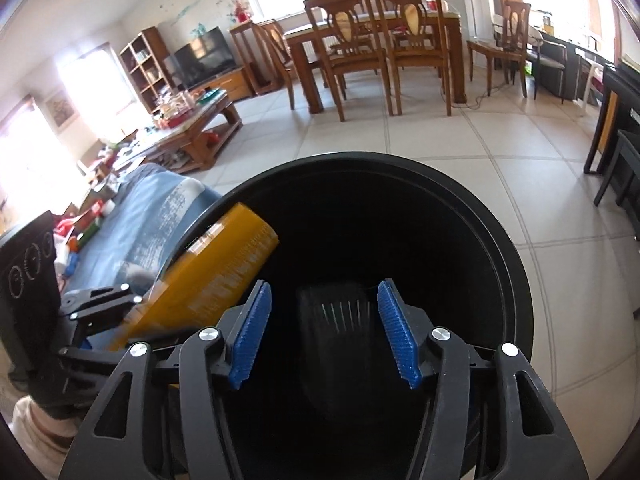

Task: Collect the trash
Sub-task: 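Carry both to the black bin, open the right tool over it while the left drops the gold bag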

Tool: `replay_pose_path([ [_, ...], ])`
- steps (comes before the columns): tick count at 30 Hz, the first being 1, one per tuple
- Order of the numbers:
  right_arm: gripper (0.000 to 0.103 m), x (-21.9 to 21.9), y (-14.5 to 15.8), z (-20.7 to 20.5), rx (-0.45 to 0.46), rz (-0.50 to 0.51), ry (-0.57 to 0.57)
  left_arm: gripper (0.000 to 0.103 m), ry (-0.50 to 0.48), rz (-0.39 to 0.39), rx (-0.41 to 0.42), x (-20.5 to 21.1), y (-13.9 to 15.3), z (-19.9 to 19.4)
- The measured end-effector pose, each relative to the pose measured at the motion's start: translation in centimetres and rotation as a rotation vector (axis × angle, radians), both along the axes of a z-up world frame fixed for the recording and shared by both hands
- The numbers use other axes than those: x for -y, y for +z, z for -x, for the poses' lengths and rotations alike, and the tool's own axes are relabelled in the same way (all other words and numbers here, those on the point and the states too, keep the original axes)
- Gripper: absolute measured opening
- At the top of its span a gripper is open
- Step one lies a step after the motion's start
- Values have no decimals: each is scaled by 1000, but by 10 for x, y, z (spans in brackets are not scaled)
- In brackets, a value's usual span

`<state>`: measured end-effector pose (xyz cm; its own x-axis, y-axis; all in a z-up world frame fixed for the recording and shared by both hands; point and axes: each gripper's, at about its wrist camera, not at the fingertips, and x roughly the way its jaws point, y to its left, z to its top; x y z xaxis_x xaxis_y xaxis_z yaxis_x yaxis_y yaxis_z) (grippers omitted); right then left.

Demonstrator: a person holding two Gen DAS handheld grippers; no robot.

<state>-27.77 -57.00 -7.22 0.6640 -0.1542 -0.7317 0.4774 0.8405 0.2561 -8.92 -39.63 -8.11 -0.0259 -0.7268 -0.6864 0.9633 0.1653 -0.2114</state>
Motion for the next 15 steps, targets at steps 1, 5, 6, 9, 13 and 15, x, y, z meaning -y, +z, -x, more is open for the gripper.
replay_pose_path([
  [1, 59, -1, 1, -1, 2, 3, -1, 60, 7, 6, 13, -2, 2, 1],
  [5, 63, -7, 8, -4, 16, 23, -6, 65, 6, 22, 27, -6, 6, 7],
  [6, 63, -9, 11, -4, 20, 27, -7, 65, 7, 25, 28, -8, 7, 8],
  [9, 71, -16, 19, -6, 35, 42, 0, 70, 16, 42, 23, -17, 10, 8],
  [13, 76, -29, 28, -14, 58, 56, 33, 85, 57, 69, 30, -34, 19, 3],
  [15, 84, -41, 32, -23, 70, 53, 67, 93, 100, 82, 41, -48, 25, -4],
])
